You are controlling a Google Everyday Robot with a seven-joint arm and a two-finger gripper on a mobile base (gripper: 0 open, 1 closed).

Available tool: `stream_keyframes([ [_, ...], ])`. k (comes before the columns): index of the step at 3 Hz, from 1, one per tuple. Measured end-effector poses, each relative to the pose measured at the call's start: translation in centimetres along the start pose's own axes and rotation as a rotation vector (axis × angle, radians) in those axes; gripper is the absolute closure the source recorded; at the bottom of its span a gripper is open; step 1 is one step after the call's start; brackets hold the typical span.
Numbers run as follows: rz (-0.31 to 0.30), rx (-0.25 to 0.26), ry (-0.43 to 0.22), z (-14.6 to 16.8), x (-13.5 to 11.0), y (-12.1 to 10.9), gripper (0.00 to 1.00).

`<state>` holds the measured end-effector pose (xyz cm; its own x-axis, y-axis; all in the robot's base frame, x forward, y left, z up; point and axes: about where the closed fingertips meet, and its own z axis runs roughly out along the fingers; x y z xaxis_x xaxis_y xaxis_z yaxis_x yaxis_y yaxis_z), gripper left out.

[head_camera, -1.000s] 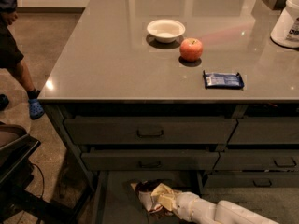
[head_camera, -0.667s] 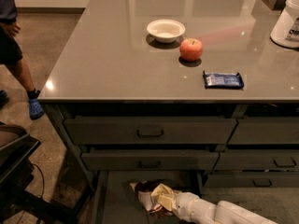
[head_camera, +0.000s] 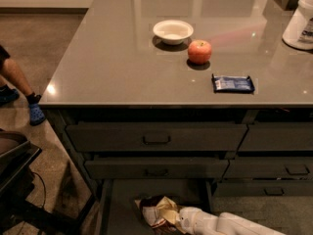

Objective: Place brown chip bag into bottom drawer

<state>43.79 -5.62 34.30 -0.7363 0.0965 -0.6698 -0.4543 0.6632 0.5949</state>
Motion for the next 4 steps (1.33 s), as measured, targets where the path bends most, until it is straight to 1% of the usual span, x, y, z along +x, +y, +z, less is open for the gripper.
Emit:
stream_keyframes([
  [1,0.113,0.015,0.026,3.22,4.39,-4.61,1.00],
  [2,0.125,0.023,0.021,3.75,4.92,-5.44,0.81],
  [4,0.123,0.022,0.022,3.72,4.88,-5.33,0.35],
])
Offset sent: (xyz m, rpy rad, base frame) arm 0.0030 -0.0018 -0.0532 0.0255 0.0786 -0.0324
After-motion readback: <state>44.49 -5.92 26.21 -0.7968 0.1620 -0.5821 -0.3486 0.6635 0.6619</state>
